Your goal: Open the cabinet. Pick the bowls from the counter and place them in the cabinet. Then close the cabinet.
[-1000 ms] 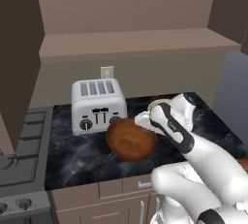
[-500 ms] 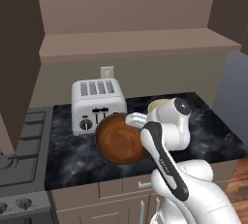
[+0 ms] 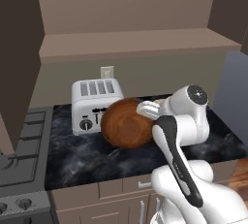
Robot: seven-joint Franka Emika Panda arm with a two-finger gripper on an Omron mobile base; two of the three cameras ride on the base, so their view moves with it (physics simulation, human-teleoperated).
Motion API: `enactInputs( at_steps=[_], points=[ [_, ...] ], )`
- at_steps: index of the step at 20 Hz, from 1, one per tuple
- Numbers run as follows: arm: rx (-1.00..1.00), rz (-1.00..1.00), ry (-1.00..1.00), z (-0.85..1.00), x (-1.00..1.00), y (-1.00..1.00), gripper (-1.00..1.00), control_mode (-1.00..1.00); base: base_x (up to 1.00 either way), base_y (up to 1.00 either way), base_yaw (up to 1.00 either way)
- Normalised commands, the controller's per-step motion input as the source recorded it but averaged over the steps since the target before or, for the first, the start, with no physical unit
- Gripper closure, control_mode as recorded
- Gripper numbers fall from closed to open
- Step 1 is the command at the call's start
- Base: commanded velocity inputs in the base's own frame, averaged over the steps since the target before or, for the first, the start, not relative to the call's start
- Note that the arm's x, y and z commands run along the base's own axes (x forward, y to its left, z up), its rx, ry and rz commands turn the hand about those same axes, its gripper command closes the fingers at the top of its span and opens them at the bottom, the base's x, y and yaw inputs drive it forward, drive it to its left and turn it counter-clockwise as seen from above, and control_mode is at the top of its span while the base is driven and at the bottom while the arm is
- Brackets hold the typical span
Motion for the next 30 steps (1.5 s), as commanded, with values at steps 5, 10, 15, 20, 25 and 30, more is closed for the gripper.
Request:
enactInputs(
  at_steps=[5,10,15,20,25,30],
  points=[
    [0.01,-0.20,0.04,0.41,-0.45,-0.26,1.00,-1.00,0.00,0.00,0.00],
    [0.01,-0.27,0.01,0.36,-0.51,-0.16,1.00,-1.00,0.00,0.00,0.00],
    [0.05,-0.28,0.01,0.45,-0.66,-0.15,1.00,-1.00,0.00,0.00,0.00],
    [0.07,-0.29,0.00,0.55,-0.68,-0.10,1.00,-1.00,0.00,0.00,0.00],
    [0.09,-0.25,-0.03,0.63,-0.71,0.00,1.00,-1.00,0.00,0.00,0.00],
    [0.13,-0.15,-0.11,0.56,-0.75,-0.02,1.00,-1.00,0.00,0.00,0.00]
  ],
)
